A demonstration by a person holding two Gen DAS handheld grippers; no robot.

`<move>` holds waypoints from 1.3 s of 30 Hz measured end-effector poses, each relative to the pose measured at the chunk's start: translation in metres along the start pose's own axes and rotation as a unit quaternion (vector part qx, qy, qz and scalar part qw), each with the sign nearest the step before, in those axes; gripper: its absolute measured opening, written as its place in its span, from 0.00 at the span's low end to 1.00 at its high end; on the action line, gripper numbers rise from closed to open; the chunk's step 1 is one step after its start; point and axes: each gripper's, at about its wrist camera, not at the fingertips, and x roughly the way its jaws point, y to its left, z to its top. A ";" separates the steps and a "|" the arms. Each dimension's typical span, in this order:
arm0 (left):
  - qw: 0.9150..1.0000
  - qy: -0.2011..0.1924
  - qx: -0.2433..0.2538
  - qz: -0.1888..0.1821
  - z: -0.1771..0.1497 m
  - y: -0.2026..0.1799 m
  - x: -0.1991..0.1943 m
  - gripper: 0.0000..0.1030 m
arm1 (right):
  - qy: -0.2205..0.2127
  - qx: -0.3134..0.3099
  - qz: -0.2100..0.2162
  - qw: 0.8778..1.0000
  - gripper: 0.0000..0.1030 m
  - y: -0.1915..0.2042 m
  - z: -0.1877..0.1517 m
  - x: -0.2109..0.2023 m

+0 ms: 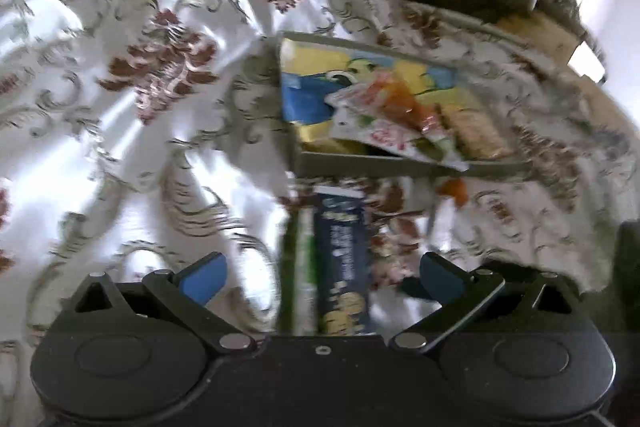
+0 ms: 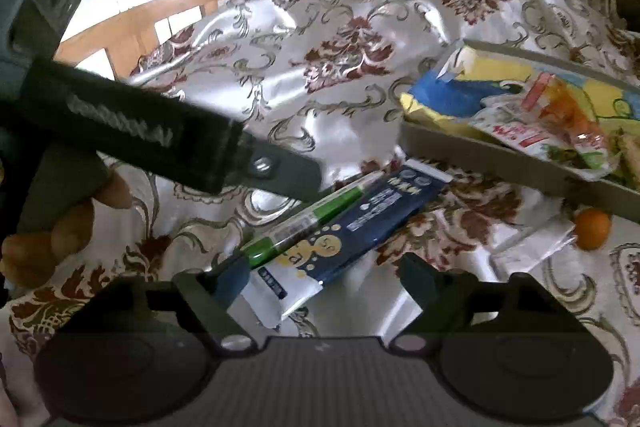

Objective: Organize snacks
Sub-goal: 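Move both tools toward the blue-green stick packet, then grasp the green-capped tube with the left tool while the right tool grasps the dark blue stick packet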

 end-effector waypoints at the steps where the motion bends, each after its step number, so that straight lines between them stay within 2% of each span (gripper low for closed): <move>1: 1.000 0.002 -0.011 -0.009 0.000 0.002 0.003 0.99 | 0.003 0.000 -0.005 1.000 0.79 0.001 0.000 0.004; 8: 0.993 0.021 -0.101 -0.059 -0.005 0.025 0.018 0.95 | 0.031 0.033 -0.024 0.999 0.60 -0.005 -0.003 0.014; 10: 0.992 0.022 -0.110 -0.064 -0.005 0.028 0.019 0.94 | 0.039 0.038 -0.029 0.998 0.51 -0.006 -0.004 0.014; 12: 0.992 0.020 -0.107 -0.069 -0.005 0.027 0.020 0.94 | 0.045 0.039 -0.028 0.998 0.35 -0.007 -0.004 0.012; 15: 0.993 0.011 -0.085 -0.075 -0.004 0.021 0.018 0.94 | 0.053 0.029 -0.054 0.997 0.28 -0.005 -0.004 0.006; 19: 0.994 -0.002 -0.059 -0.095 -0.003 0.014 0.016 0.94 | 0.053 0.033 -0.097 0.993 0.26 -0.018 -0.002 -0.001; 20: 0.994 0.000 -0.056 -0.094 -0.003 0.013 0.018 0.89 | 0.048 0.035 -0.103 0.993 0.26 -0.022 -0.003 -0.002; 21: 0.994 0.006 -0.053 -0.091 -0.003 0.012 0.020 0.84 | 0.042 0.041 -0.103 0.993 0.26 -0.029 -0.002 -0.003; 23: 0.995 0.028 -0.047 -0.081 -0.003 0.014 0.028 0.81 | 0.031 0.057 -0.100 0.993 0.27 -0.039 0.002 -0.006; 28: 0.995 0.059 -0.020 -0.074 -0.003 0.024 0.033 0.80 | 0.010 0.074 -0.075 0.994 0.34 -0.058 0.014 -0.012; 30: 0.996 0.064 -0.004 -0.061 -0.002 0.026 0.031 0.80 | 0.004 0.079 -0.057 0.995 0.46 -0.065 0.018 -0.012; 35: 0.996 0.080 0.051 0.004 -0.004 0.023 0.033 0.76 | 0.006 0.072 -0.032 0.997 0.53 -0.063 0.024 -0.001; 39: 0.992 0.087 0.084 0.029 -0.008 0.018 0.040 0.76 | 0.003 0.047 -0.026 0.999 0.51 -0.052 0.028 0.010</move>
